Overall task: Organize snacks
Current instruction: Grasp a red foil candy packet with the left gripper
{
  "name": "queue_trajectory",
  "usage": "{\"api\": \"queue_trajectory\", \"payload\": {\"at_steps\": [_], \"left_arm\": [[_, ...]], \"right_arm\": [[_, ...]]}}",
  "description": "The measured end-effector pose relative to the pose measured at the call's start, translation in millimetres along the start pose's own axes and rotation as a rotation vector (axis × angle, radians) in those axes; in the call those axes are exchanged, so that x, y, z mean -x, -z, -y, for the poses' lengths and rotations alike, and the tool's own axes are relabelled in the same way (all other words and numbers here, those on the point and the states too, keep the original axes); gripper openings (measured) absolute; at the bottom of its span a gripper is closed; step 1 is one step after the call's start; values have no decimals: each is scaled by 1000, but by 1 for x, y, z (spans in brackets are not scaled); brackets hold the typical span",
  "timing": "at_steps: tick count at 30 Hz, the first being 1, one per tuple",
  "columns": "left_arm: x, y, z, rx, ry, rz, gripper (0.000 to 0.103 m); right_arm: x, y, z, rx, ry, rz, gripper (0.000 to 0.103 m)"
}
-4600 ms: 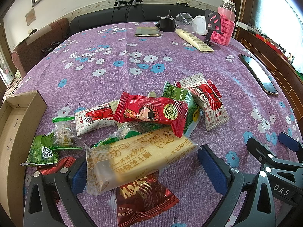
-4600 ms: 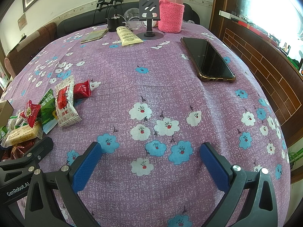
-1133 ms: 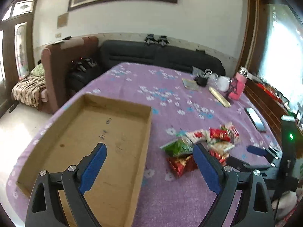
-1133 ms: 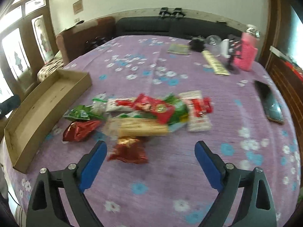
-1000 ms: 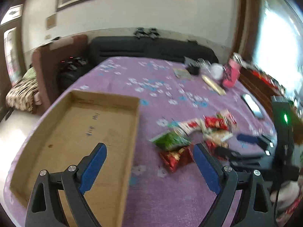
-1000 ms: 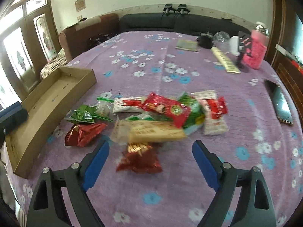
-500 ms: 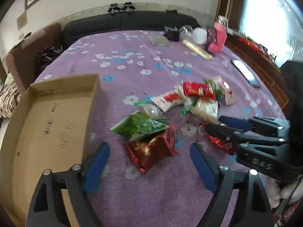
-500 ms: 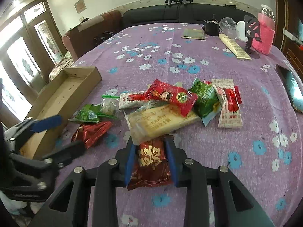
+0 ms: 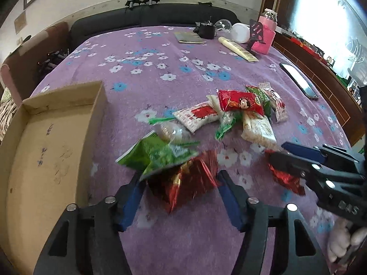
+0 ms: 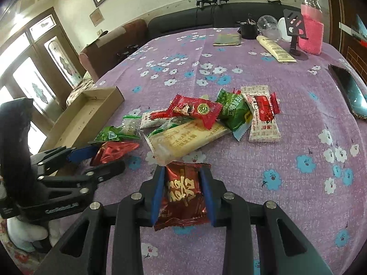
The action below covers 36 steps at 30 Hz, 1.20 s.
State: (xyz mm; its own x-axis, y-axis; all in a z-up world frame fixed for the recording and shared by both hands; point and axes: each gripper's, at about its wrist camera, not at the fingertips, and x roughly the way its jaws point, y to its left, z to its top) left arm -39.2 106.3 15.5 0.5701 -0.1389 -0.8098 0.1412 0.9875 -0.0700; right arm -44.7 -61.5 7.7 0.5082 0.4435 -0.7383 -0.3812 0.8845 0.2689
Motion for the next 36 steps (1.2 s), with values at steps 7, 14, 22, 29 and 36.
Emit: {"api": "queue_trajectory", "payload": {"at_steps": [7,14,22,29,36], "left_arm": [[0,1,-2,29,38,27,48],[35,17,-22,116,145,68,34],[73,36,-43,179,200,137,34],[68,38,-33,130,196,98,36],[36,20,16,-70,115,83,60]], "right_arm": [[15,6,-10,31,-34,1,4],[24,15,-14,54,12,25,51],[-2,20,-30,163,112,-18,67],[-4,25,-28,116,113,-52,38],[9,33,-25,90,109,-39,36]]}}
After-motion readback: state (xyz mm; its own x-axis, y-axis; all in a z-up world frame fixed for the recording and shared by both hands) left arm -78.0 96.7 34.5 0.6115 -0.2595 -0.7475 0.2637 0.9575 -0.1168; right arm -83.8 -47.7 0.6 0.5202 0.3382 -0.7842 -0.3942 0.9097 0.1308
